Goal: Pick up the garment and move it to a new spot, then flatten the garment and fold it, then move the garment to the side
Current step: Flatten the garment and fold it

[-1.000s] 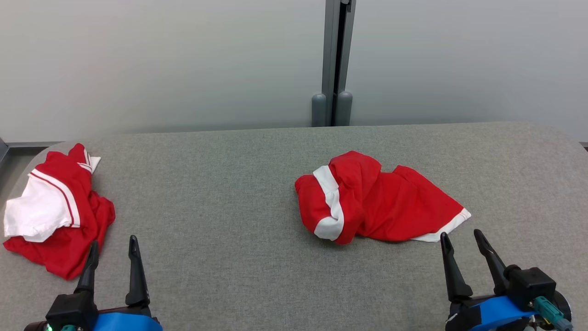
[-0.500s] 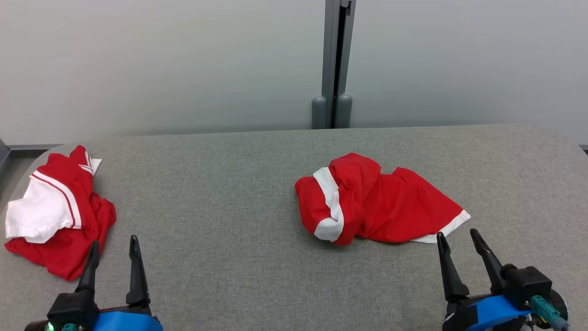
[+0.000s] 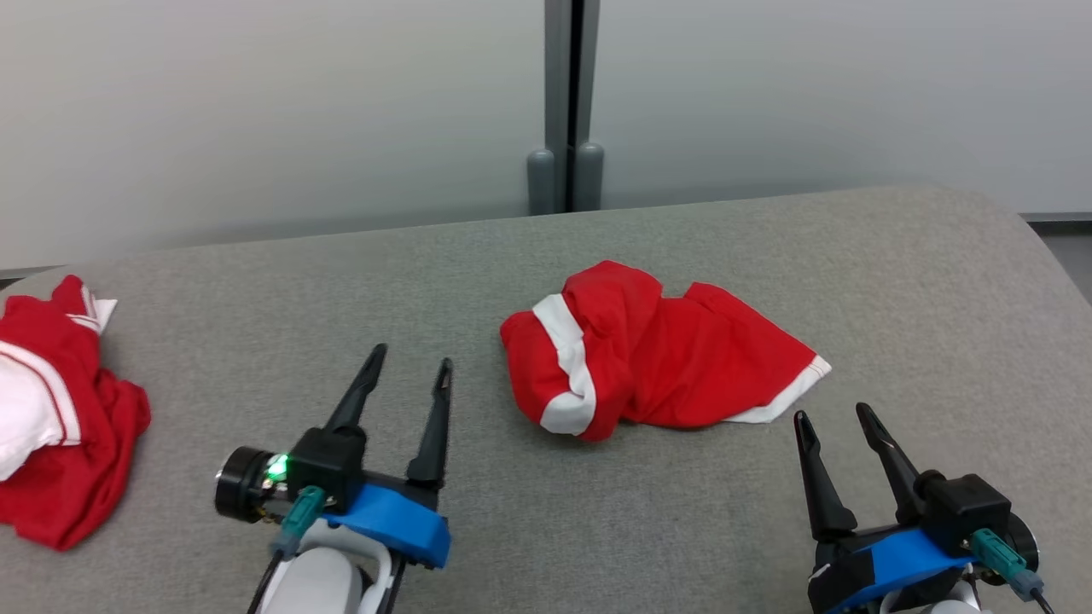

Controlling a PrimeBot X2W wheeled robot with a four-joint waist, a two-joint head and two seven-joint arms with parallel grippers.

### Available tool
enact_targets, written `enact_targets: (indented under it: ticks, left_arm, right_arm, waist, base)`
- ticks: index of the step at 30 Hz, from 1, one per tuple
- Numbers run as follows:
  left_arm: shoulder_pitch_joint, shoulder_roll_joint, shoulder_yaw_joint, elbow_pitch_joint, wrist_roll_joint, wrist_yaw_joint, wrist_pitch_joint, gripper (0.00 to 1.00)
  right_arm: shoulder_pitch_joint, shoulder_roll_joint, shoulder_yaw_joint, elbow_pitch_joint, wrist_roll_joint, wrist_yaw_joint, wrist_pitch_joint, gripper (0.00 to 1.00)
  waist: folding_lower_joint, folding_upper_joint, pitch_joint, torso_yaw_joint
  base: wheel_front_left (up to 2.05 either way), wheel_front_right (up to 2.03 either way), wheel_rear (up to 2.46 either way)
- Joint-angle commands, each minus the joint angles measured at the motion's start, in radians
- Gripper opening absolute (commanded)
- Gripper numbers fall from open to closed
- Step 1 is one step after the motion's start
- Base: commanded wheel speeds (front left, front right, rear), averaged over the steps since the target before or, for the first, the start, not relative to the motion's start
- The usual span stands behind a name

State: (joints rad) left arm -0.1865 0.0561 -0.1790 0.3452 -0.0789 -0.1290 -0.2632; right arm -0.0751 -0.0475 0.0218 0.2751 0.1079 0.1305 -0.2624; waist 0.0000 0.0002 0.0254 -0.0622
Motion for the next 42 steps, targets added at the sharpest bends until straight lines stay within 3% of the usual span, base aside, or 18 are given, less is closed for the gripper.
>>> enact_targets:
  ticks: [1,10,18,19,20,24,30,42]
  left_arm:
    - [-0.028,0.006,-0.033,0.018,-0.007,-0.002,-0.002,1.0]
    - [-0.181,0.044,-0.302,0.224,-0.08,-0.002,-0.002,1.0]
    - [-0.267,0.062,-0.372,0.405,-0.146,-0.002,-0.002,1.0]
    - [-0.273,0.059,-0.378,0.431,-0.16,-0.002,-0.002,0.9]
    - [-0.287,0.057,-0.386,0.444,-0.168,-0.002,-0.002,0.0]
    - [-0.316,0.059,-0.394,0.454,-0.192,-0.002,-0.002,0.0]
    - [-0.281,0.102,-0.339,0.37,-0.185,0.008,-0.002,0.0]
    - [-0.114,0.315,-0.197,0.163,-0.165,0.069,-0.002,0.0]
  right_arm:
    - [-0.009,-0.005,0.0,0.0,0.006,0.0,-0.004,1.0]
    - [-0.038,-0.005,-0.003,-0.017,0.022,0.0,-0.004,1.0]
    - [-0.06,-0.005,-0.007,-0.035,0.029,0.0,-0.004,1.0]
    - [-0.062,-0.005,-0.006,-0.035,0.03,0.0,-0.004,1.0]
    - [-0.062,-0.005,-0.006,-0.036,0.031,0.0,-0.004,1.0]
    - [-0.048,-0.005,-0.019,-0.037,0.029,0.0,-0.004,1.0]
    - [-0.022,-0.005,-0.023,-0.029,0.022,0.0,-0.004,1.0]
    - [0.001,-0.005,-0.002,-0.015,0.035,0.0,-0.004,1.0]
  waist:
    - [0.0,-0.0002,0.006,-0.016]
    - [0.0,-0.0002,0.085,-0.134]
    - [0.0,-0.0002,0.141,-0.204]
    - [0.0,-0.0002,0.144,-0.208]
    - [0.0,-0.0002,0.145,-0.211]
    - [0.0,-0.0002,0.138,-0.2]
    - [0.0,-0.0002,0.095,-0.131]
    - [0.0,-0.0002,0.04,0.0]
  base:
    - [0.0,0.0,0.0]
    - [0.0,0.0,0.0]
    - [0.0,0.0,0.0]
    - [0.0,0.0,0.0]
    - [0.0,0.0,0.0]
    - [0.0,0.0,0.0]
    - [0.0,0.0,0.0]
    - [0.0,0.0,0.0]
